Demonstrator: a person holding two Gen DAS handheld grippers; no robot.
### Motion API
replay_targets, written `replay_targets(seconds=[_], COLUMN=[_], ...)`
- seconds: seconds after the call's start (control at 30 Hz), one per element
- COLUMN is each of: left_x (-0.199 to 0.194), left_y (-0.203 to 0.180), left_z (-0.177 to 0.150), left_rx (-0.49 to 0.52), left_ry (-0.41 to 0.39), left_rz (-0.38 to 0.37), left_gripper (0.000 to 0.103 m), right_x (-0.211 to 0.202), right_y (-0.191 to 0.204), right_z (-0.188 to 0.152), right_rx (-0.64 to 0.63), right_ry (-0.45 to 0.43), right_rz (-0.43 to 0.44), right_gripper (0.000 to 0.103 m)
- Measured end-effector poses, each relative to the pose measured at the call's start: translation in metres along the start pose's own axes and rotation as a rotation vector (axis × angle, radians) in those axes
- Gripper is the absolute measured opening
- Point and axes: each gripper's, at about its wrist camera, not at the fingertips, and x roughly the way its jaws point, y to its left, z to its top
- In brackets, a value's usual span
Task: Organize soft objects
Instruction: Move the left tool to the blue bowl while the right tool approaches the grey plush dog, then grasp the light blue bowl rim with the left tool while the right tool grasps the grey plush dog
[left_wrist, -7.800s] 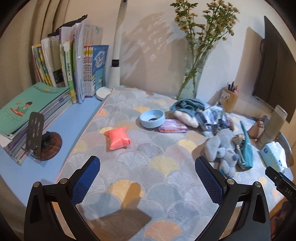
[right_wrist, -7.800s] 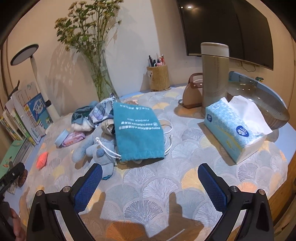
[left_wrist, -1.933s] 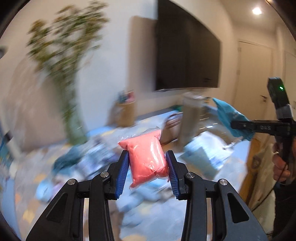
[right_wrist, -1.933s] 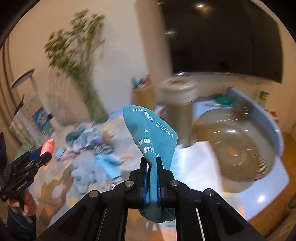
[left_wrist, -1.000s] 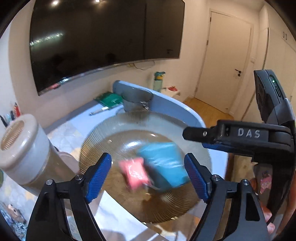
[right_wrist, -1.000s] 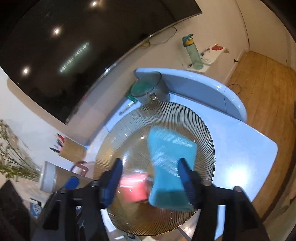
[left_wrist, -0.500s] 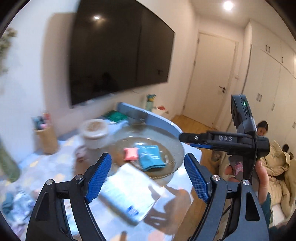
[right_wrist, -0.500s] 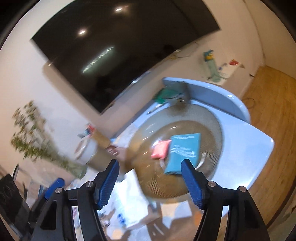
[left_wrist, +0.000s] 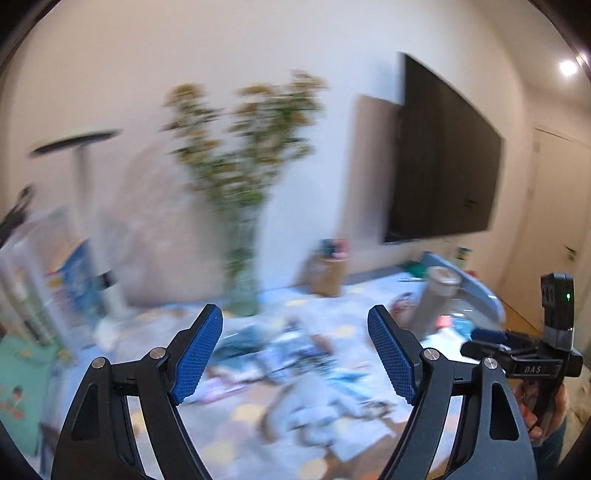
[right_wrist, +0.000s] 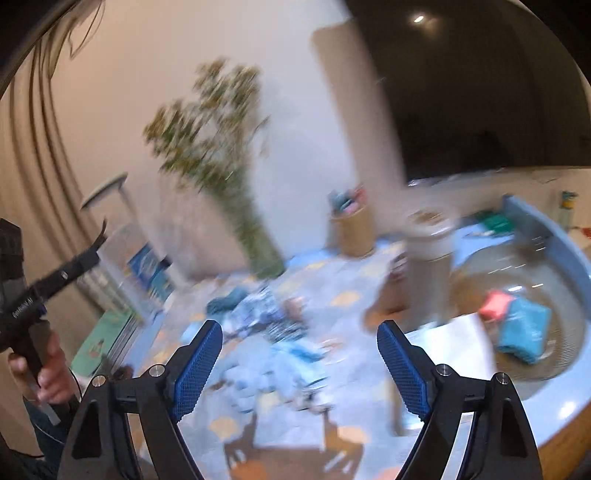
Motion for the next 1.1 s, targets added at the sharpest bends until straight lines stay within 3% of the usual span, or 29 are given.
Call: replay_targets(seconds=[0.2,0.43,0.6,0.77,0.93,1.1], left_x=[0.019,0.070,0.103,0.127,0.162,0.199], left_y=[0.087,0.133,0.145,0.155,0.159,0.162], left_z=[-0.042,-0.090,-0.113,-0.122,-0.128,-0.136], left_rx=[-0.152,-0.263,-0.307,-0.298,-0.255,-0.244], left_ry=[0.086,0.247,0.347,0.365,0.373,0.409], left_rz=[0.123,0.125,0.133,0.134,0.140,0.143], left_gripper=[0.080,0.080,0.080,0.080,0.080,0.080], right_x=[0.076,0.132,0.158,0.188,0.209,0.227], right_y=[0.028,0.058,0.068,0.065,0.066,0.065], right_z=[-0.021,-0.045,-0.060,-0.068,-0.069,-0.074], right_rx=[0.008,-0.014,-0.053,0.021,0.008,0.054], right_ry=[0.173,0.306,0.410,0.476,0.490,0.498], right_rz=[0.064,0.062,0.002,0.043,-0.068,-0.067], right_gripper=[0.085,0.085,0.085,0.085,0.085,0.085])
